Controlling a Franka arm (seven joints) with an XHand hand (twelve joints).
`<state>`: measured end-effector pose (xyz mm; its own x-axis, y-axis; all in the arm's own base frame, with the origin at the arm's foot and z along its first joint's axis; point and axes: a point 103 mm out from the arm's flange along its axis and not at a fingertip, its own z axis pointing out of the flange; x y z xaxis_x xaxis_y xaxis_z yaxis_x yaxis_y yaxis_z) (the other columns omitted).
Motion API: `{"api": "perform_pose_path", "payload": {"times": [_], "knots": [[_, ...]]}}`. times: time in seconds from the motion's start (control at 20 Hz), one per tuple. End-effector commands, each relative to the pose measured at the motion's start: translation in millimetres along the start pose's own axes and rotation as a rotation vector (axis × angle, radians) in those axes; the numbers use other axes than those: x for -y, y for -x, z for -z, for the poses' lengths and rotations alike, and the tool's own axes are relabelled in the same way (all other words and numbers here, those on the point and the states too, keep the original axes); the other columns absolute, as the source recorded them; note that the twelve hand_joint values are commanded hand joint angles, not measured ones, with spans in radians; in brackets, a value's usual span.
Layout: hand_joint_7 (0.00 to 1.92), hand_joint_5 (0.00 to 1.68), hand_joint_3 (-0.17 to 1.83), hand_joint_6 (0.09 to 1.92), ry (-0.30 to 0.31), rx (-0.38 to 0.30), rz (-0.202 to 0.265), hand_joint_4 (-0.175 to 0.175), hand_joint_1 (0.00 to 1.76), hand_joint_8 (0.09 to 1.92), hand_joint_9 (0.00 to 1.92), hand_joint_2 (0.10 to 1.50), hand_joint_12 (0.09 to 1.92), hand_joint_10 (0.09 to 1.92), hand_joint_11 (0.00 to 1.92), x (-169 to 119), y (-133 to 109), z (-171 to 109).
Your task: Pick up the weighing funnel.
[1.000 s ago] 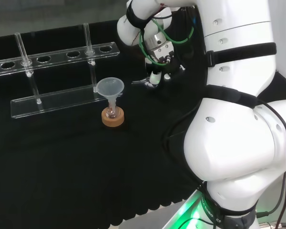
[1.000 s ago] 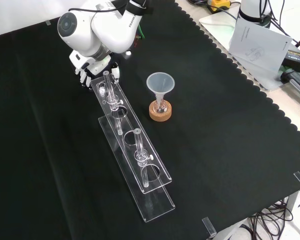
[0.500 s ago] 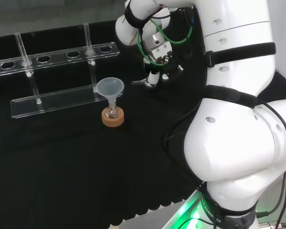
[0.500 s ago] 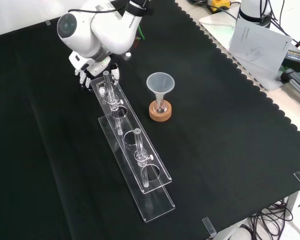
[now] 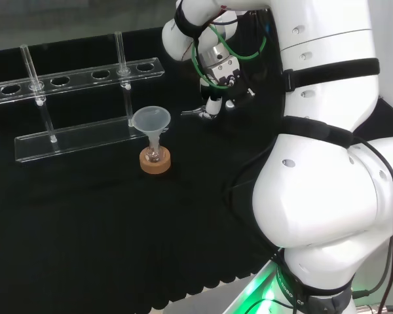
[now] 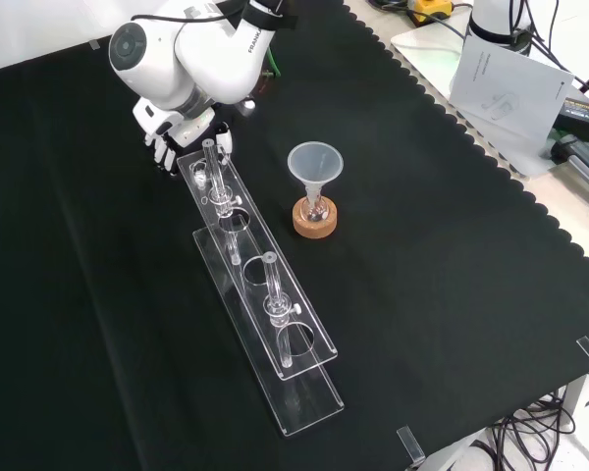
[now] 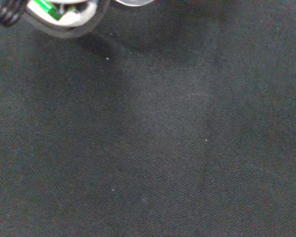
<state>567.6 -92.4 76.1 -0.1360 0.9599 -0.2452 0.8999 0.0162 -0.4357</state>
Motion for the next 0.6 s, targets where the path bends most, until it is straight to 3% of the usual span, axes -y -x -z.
{"api": "perform_pose_path", "payload": {"times": [0.05, 0.25, 0.6], "knots": [[0.54, 0.71, 0.57, 0.7, -0.014, 0.009, -0.008, 0.018, 0.87, 0.66, 0.76, 0.63, 1.28, 0.51, 0.48, -1, -11, 1], [0.54, 0.7, 0.57, 0.7, -0.017, 0.007, -0.002, 0.017, 0.87, 0.66, 0.76, 0.63, 1.28, 0.51, 0.48, -2, -16, 2], [0.54, 0.7, 0.57, 0.7, -0.015, -0.005, -0.002, 0.016, 0.87, 0.66, 0.76, 0.62, 1.28, 0.51, 0.48, -2, 2, -4]]}}
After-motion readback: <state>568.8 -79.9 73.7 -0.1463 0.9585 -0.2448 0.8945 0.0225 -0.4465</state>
